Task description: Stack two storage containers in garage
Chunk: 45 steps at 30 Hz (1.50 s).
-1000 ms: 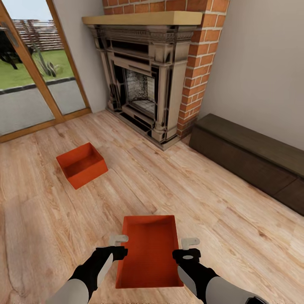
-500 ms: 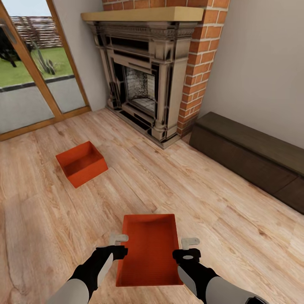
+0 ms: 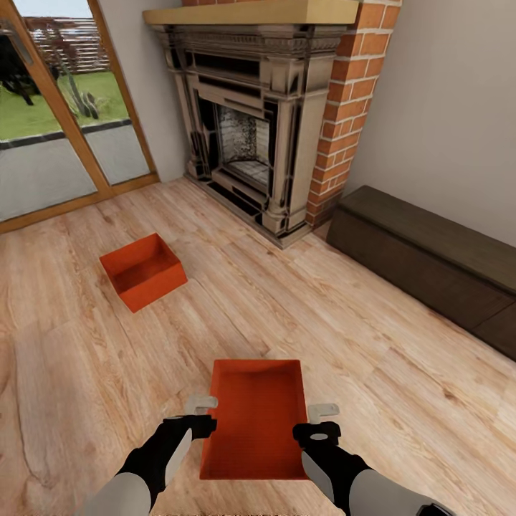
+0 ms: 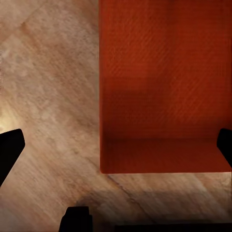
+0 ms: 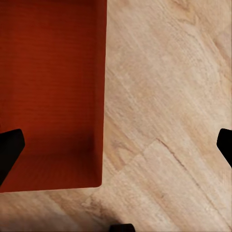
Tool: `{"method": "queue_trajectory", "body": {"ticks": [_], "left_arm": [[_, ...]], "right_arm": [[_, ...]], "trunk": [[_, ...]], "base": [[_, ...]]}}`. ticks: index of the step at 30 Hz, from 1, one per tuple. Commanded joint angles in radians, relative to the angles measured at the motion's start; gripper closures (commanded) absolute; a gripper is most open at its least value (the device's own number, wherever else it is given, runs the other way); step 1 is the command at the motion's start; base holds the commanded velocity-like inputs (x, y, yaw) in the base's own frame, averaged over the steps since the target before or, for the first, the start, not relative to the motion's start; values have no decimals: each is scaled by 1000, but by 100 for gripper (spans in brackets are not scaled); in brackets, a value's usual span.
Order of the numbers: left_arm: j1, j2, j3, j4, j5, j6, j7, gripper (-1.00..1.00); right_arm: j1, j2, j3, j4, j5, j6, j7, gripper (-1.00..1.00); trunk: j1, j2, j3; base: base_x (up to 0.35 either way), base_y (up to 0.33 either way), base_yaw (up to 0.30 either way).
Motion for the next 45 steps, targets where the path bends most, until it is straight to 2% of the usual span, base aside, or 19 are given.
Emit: {"method": "queue_trajectory", "body": {"ticks": [1,12,22,32,45], "left_arm": [[0,0,-1,-2,1,5,4,-100],[0,-1,0,-4,1,5,4,-100],[0,-1,0,-4,1,2,4,-100],[0,0,0,-4,1,1,4,-100],[0,0,0,-4,1,1,4,-100]], "right_arm": [[-1,-1,9,-2,-4,7,-7,-100],[-1,-2,9,-2,-4,7,-7,-100],[-1,-2,8,-2,-4,7,-5,-100],[-1,-2,7,-2,-4,7,-5,-100],[-1,-2,8,-2,-4,7,-7,-100]], "trunk": [[0,0,-2],[0,0,-4],[0,0,-4],[0,0,-4],[0,0,-4]], "base": [[0,0,69],[2,0,10],[234,0,0],[34,0,-5],[0,0,-144]]}}
